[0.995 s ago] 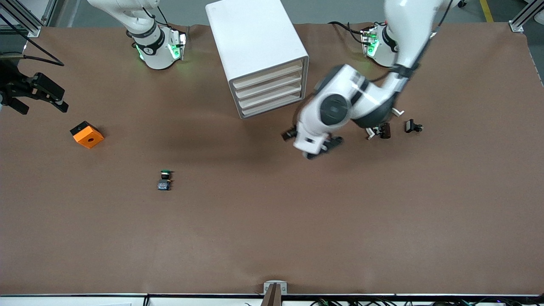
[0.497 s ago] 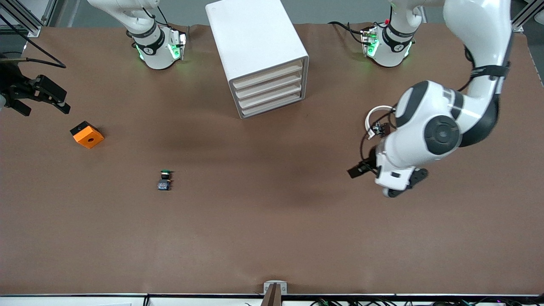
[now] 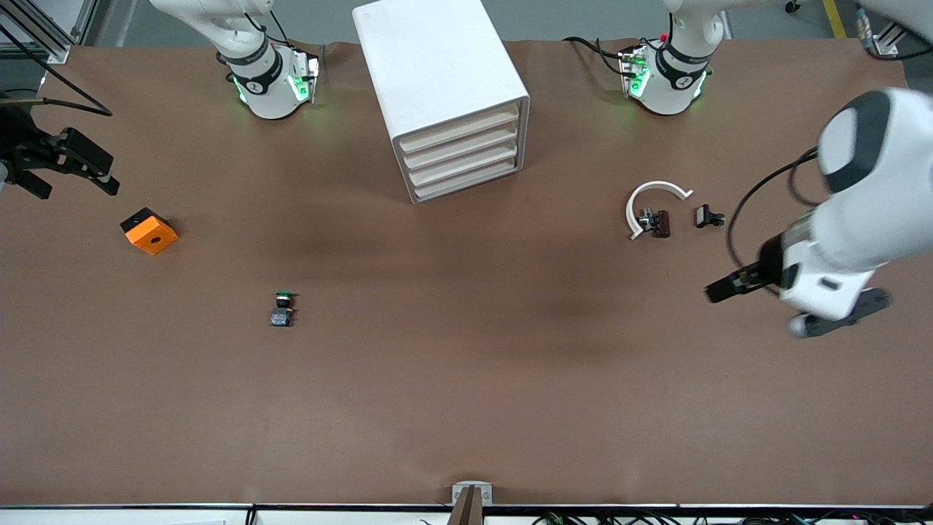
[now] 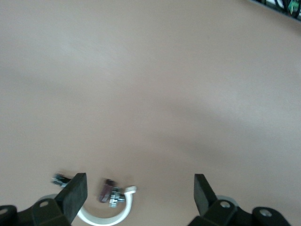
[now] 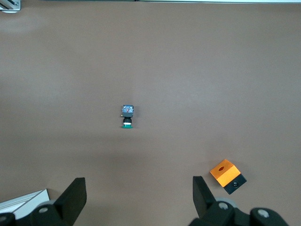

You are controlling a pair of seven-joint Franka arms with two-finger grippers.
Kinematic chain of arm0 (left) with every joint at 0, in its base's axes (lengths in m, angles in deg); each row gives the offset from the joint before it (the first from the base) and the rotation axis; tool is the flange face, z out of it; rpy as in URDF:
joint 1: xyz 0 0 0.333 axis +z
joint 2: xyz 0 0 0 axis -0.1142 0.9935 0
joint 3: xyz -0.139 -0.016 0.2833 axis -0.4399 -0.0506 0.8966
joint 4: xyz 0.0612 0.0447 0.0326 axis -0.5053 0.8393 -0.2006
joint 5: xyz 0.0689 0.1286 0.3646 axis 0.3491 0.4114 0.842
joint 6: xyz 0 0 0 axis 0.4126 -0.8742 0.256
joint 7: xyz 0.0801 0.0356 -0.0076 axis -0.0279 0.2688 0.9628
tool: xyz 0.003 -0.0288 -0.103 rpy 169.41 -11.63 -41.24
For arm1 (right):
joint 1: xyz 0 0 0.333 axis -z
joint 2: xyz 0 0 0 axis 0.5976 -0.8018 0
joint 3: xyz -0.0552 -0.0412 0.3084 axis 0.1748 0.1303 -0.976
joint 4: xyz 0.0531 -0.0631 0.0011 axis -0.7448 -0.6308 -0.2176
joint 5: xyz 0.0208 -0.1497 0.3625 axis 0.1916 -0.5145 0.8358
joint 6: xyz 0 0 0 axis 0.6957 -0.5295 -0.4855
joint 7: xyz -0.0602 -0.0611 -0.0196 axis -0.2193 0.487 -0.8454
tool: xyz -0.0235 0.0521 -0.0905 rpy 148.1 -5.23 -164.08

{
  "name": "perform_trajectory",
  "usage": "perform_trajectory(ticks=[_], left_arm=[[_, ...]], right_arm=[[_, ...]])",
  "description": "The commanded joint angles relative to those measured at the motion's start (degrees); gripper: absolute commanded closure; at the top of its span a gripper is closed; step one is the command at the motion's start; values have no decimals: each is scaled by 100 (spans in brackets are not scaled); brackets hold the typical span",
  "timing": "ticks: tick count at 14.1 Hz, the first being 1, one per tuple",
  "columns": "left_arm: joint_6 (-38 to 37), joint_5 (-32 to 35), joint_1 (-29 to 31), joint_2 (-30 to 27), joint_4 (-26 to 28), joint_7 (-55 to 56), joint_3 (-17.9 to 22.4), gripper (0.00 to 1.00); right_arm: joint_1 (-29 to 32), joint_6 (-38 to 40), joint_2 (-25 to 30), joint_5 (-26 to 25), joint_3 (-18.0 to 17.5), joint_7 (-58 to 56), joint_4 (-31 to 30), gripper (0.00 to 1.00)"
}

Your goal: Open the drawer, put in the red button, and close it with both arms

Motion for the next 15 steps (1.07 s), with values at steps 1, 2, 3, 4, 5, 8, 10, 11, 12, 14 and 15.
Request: perform_trajectory(ticks=[1, 2, 3, 4, 5, 8, 10, 11, 12, 14, 15], left_arm=[[-436, 79, 281, -568, 97, -616, -68, 0], [-568, 18, 422, -735, 96, -871, -76, 0], [-717, -9, 528, -876, 96, -1100, -94, 0], [-840, -18, 529, -964, 96, -1215, -94, 0], [-911, -27, 468, -1165, 105, -1312, -42, 0], [-1524, -79, -758, -1632, 211, -1383, 1088, 0], [-1737, -273, -1009, -1878, 359, -1453, 1356, 0], [-1729, -282, -1027, -2062, 543, -1549, 1365, 0], [-1695, -282, -1088, -2255, 788, -1611, 1382, 0], [-1563, -282, -1150, -2625, 1228, -1612, 1374, 0], [-1554, -291, -1141, -2661, 1274, -1612, 1382, 0]], right_arm=[[78, 72, -32, -95, -61, -11, 109, 0], [78, 72, -32, -95, -61, -19, 109, 0], [78, 72, -32, -95, -61, -28, 109, 0], [87, 80, -23, -95, -61, -28, 109, 0], [87, 80, -32, -95, -61, -28, 109, 0], [78, 80, -32, -95, -61, -28, 109, 0], [87, 80, -32, -95, -61, -28, 109, 0], [78, 80, -32, -95, -61, -20, 109, 0], [78, 80, -32, -95, -61, -28, 109, 0], [61, 80, -32, -103, -61, -28, 109, 0], [69, 80, -32, -103, -61, -28, 109, 0]])
